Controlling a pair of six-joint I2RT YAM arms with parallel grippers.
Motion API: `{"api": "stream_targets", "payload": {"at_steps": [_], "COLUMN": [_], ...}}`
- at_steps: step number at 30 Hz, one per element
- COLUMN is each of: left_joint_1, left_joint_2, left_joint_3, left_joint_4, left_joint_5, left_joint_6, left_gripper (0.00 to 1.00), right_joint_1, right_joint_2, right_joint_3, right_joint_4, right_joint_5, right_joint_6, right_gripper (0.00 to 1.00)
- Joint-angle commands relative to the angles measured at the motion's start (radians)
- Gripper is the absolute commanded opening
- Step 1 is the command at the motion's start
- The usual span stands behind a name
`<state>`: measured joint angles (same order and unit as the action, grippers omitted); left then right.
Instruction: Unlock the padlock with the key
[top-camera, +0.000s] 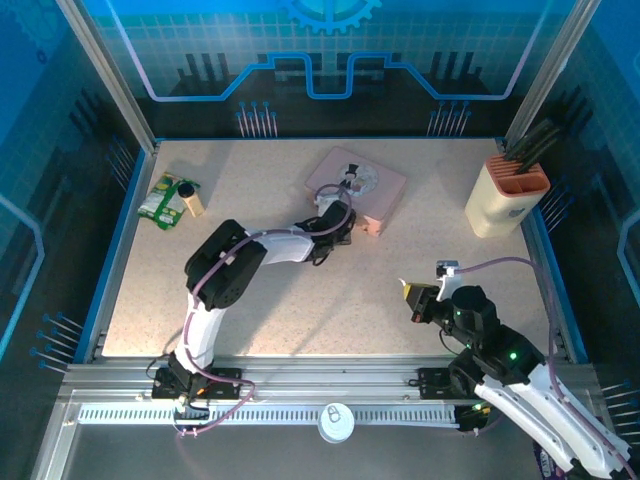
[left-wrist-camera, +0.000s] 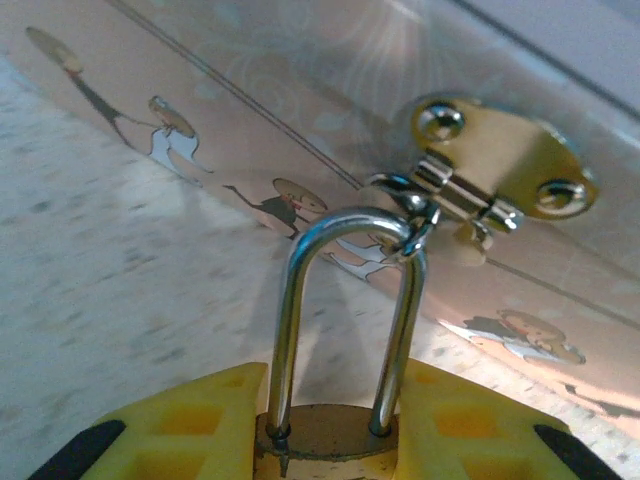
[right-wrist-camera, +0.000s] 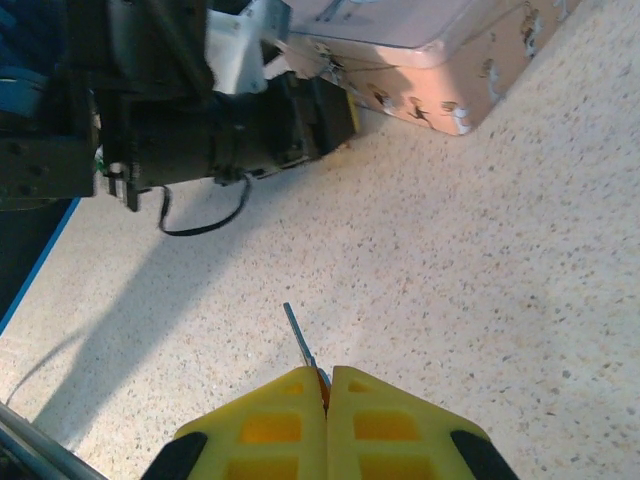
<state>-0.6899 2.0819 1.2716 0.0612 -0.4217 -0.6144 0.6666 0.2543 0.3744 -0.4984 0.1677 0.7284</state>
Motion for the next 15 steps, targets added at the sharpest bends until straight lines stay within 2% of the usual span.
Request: {"api": "stream_targets", "payload": {"at_steps": [1,8,15], "left_joint_1": [0.012,0.007,-0.076], "left_joint_2": [-0.106,-0.262,-0.287], "left_joint_3": [-0.095,-0.281,-0.311], "left_joint_4": [0.031,0.045,0.006], "left_joint_5": [-0.003,-0.003,-0.025], "left_joint_6": [-0.036,-0.053,-0.058], "left_gripper": [0.22,0.21,0.21], "right_joint_1": [-0.004,-0.002,-0.004], "right_joint_2": [0.03,0.087,0.099], "right_joint_3": [-0.015,-0.022,-0.028], "right_joint_4": [0.093,0.142,0.132], "right_joint_5": [-0.035,-0.046,-0.027], "right_joint_6": [0.023,0.013,0.012], "right_gripper": [0.0,0.0,0.0]}}
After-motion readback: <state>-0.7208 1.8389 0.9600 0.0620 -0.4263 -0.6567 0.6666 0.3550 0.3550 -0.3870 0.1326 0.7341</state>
